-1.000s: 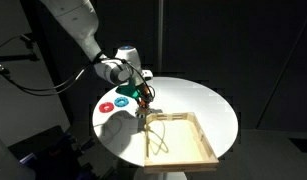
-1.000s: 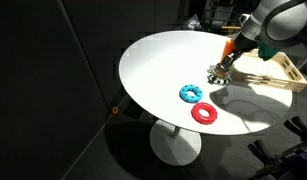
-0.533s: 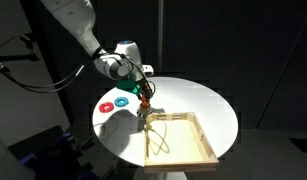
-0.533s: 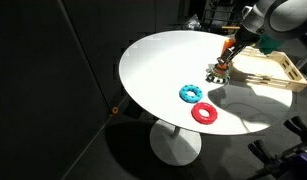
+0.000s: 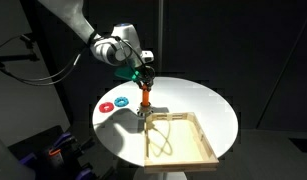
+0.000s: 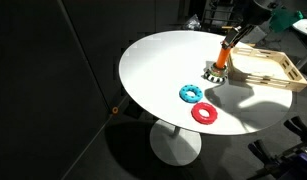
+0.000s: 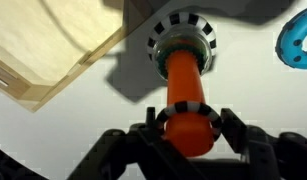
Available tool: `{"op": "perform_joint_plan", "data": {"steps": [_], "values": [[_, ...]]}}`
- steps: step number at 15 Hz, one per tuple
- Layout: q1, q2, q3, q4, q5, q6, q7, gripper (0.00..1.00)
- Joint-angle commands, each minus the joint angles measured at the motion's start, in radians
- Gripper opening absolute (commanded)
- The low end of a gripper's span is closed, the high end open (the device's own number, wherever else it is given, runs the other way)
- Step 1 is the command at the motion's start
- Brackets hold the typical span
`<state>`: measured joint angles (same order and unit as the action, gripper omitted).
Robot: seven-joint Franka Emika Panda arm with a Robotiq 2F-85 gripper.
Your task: Move the black and white item to the wooden tray
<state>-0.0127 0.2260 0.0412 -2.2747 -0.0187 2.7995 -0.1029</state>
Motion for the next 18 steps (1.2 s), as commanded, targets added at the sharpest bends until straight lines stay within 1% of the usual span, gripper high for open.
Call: {"op": "perform_joint_plan", "data": {"steps": [1,4,8,11,15,18], "values": [[0.007,-0.075,0.001,-0.007,0.017,-0.054,0.016,0.41],[0.006,-0.117,0.017,-0.008,0.062,-0.080,-0.010,0.41],[0.009,-0.172,0.046,-0.021,0.187,-0.150,-0.080,0.41],[0.014,-0.195,0.047,-0.033,0.277,-0.220,-0.135,0.41],[0.011,-0.184,0.027,-0.056,0.312,-0.282,-0.160,0.41],[0.005,-0.168,0.010,-0.096,0.295,-0.274,-0.160,0.41]]}}
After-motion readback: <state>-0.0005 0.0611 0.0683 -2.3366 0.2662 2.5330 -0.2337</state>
